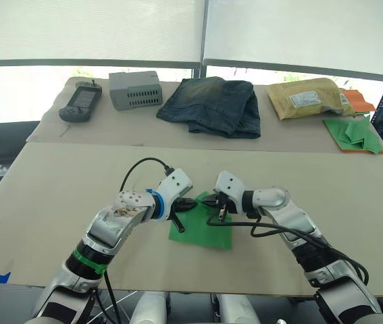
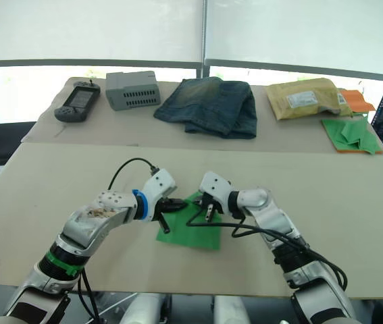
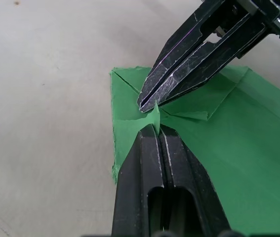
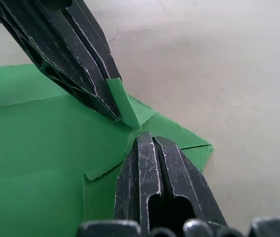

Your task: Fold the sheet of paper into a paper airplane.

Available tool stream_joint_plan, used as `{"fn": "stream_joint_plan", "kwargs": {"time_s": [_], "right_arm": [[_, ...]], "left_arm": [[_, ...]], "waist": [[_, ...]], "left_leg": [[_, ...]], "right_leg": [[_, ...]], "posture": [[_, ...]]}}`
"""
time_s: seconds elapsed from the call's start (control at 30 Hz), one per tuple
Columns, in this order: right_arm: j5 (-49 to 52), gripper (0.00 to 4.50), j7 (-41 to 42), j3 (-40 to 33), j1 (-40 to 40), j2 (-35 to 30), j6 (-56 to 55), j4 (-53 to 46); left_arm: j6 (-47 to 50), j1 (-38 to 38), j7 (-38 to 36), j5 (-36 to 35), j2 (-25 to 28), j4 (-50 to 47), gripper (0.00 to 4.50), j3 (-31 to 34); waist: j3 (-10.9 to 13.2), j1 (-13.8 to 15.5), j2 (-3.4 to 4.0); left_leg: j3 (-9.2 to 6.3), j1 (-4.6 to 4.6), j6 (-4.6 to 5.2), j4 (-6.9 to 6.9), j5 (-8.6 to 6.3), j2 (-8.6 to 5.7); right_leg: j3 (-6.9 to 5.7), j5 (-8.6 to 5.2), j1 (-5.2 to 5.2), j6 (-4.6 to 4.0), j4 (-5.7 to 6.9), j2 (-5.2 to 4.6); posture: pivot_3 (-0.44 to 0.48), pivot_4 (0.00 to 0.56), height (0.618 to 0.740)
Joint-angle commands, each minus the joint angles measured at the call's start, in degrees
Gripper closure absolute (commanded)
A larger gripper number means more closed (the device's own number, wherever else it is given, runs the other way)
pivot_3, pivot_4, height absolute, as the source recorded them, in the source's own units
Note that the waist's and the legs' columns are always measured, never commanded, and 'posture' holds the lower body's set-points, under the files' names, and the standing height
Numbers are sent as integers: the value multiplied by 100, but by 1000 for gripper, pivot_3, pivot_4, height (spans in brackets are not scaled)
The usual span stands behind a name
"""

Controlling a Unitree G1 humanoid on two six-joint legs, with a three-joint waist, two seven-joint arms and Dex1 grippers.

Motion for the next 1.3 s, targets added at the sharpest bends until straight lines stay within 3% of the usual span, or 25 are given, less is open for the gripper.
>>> {"fn": "stream_joint_plan", "kwargs": {"time_s": [0.03, 0.23, 0.47, 0.63, 0.97, 1.3], "right_arm": [[-68, 4500, -21, 24, 21, 1, 57, 15], [-80, 4500, -25, 40, 8, 10, 47, 37], [-94, 4500, -13, 68, 4, 24, 36, 57], [-119, 4500, -13, 85, -1, 40, 15, 77], [-149, 4500, -14, 61, 10, 20, 26, 37], [-116, 4500, -117, -53, 41, -32, 107, -151]], "left_arm": [[62, -5, -47, -186, -82, -129, 3332, 121], [356, -55, 8, -437, -122, -251, 1329, 365], [1062, -467, -49, -1533, -131, -251, 1329, 1850], [1028, -532, -11, -1669, 98, -48, 1329, 2155], [360, -162, 205, -1086, -70, 221, 4463, 1110], [-108, 209, 118, -738, -181, 621, 4463, 517]], "waist": [[0, 0, 0], [0, -2, 0], [0, -6, 0], [0, 1, 0], [0, 1, 0], [0, -1, 0]], "left_leg": [[0, 0, 0, 0, 0, 0], [0, 0, 0, 0, 0, 0], [-4, 1, 0, 0, 0, 1], [-3, 5, 0, 0, 0, 0], [-2, 5, -1, 0, 0, 0], [1, 5, -1, 0, 0, 0]], "right_leg": [[0, 0, 0, 0, 0, 0], [0, 0, -1, 0, 1, 0], [-1, 0, -2, 1, 2, 1], [-1, 0, 2, 0, 2, 0], [2, 10, 2, -17, 2, -1], [1, 9, 1, -16, 2, 0]], "posture": [[0, 150, 728], [0, 150, 728], [0, 150, 728], [0, 150, 728], [0, 150, 728], [0, 150, 728]]}}
